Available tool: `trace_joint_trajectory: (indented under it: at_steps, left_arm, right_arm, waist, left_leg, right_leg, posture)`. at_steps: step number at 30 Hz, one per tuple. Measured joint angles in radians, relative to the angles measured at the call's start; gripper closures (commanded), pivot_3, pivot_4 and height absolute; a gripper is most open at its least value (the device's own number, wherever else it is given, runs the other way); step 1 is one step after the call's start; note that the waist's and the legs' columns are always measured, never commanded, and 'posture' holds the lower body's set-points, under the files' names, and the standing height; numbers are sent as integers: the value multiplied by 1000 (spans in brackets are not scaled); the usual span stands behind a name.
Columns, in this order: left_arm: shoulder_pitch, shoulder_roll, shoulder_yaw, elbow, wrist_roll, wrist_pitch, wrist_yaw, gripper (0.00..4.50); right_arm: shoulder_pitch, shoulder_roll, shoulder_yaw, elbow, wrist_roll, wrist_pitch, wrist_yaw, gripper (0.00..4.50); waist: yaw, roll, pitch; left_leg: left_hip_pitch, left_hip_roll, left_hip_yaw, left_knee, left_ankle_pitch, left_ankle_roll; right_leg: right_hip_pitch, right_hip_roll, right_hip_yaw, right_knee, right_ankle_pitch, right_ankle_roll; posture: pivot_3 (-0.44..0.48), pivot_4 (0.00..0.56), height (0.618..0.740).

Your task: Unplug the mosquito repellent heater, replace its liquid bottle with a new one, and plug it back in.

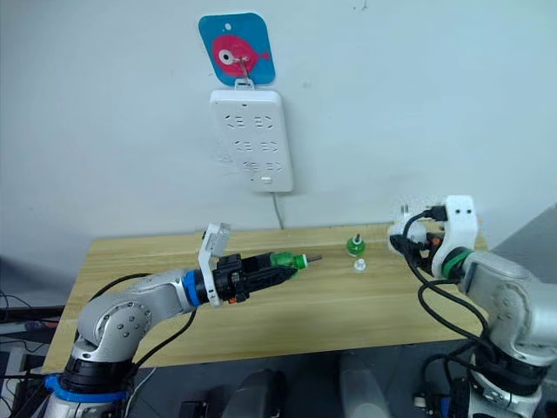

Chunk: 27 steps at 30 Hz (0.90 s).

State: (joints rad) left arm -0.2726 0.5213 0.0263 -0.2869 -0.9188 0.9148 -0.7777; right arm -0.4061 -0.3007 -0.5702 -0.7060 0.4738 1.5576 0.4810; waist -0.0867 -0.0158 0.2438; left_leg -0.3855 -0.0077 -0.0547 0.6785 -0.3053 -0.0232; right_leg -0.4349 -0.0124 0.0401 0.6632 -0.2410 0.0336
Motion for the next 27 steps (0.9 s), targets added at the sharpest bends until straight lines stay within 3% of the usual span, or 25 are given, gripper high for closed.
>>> trace_joint_trajectory:
  at_steps: [6,9,13,18,27]
  left_arm:
    - [-131,63,64,88,-126,121,-66,2065]
    - [-212,104,81,120,-183,180,-112,2065]
    - [-335,164,98,169,-229,242,-185,2065]
    - [-410,166,100,225,-262,289,-203,2065]
    - [-448,179,102,227,-290,327,-220,2065]
  right_arm:
    - [-67,63,-206,-34,238,49,104,1538]
    - [-117,62,-237,-32,367,49,111,1538]
    - [-149,54,-231,3,557,49,102,1538]
    - [-174,30,-185,52,748,38,14,1538]
    - [-70,-166,11,123,1121,-221,-240,1538]
  waist:
    - [-1,1,-2]
    - [-4,1,-6]
    - [-7,2,-12]
    - [-9,1,-22]
    - [-9,0,-30]
  left_leg:
    - [-1,0,2,1,0,0]
    - [-1,0,1,1,0,-1]
    - [-1,0,2,1,2,-3]
    - [-1,-1,3,1,3,-4]
    - [0,-1,5,3,2,-2]
  right_leg:
    - [-2,0,0,2,0,0]
    - [-2,0,0,3,1,0]
    - [-3,0,1,4,1,0]
    - [-4,-2,1,4,1,0]
    - [-6,-2,3,11,1,0]
  posture:
    - [-166,146,730]
    - [-161,127,730]
    - [-145,120,730]
    - [-133,120,730]
    - [-125,116,730]
